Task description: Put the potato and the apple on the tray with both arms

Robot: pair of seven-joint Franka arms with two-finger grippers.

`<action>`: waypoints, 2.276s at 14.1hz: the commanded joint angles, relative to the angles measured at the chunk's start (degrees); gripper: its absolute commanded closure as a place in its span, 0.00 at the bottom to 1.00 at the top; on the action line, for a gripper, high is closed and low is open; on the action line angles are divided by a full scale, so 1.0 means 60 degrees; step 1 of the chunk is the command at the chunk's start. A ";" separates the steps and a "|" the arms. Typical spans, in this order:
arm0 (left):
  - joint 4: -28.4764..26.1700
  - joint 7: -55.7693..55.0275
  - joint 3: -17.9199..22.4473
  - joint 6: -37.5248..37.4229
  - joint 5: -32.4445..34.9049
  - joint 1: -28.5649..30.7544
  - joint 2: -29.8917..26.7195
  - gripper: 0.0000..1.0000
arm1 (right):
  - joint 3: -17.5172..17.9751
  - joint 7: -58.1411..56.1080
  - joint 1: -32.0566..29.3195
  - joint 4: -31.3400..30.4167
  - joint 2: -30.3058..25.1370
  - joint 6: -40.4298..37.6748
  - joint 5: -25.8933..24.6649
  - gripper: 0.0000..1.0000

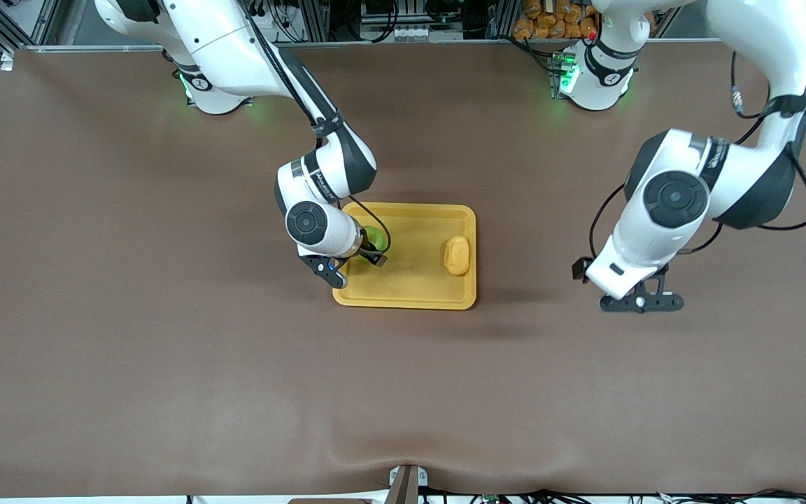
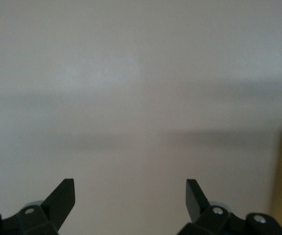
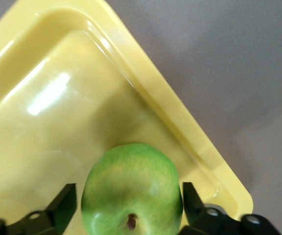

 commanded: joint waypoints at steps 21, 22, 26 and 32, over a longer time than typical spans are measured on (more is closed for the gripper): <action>0.1568 0.3579 0.2996 -0.6255 -0.2365 -0.0532 -0.2064 0.00 | -0.0472 -0.2553 -0.4369 0.4044 -0.1613 -0.9049 -0.0676 0.00; 0.1553 0.3654 0.3522 -0.6257 -0.2554 -0.1000 -0.2196 0.00 | -0.0312 -0.3048 -0.4734 0.4073 -0.1702 -0.9078 -0.0719 0.00; 0.1392 0.3713 0.5124 -0.5629 -0.3494 -0.2321 -0.2884 0.00 | -0.0091 -0.4997 -0.5761 0.4495 -0.1864 -0.9268 -0.1218 0.00; 0.2150 0.4383 0.5167 -0.4808 -0.3728 -0.2439 -0.2901 0.00 | -0.0076 -0.8145 -0.6773 0.5172 -0.1791 -0.9737 -0.1364 0.00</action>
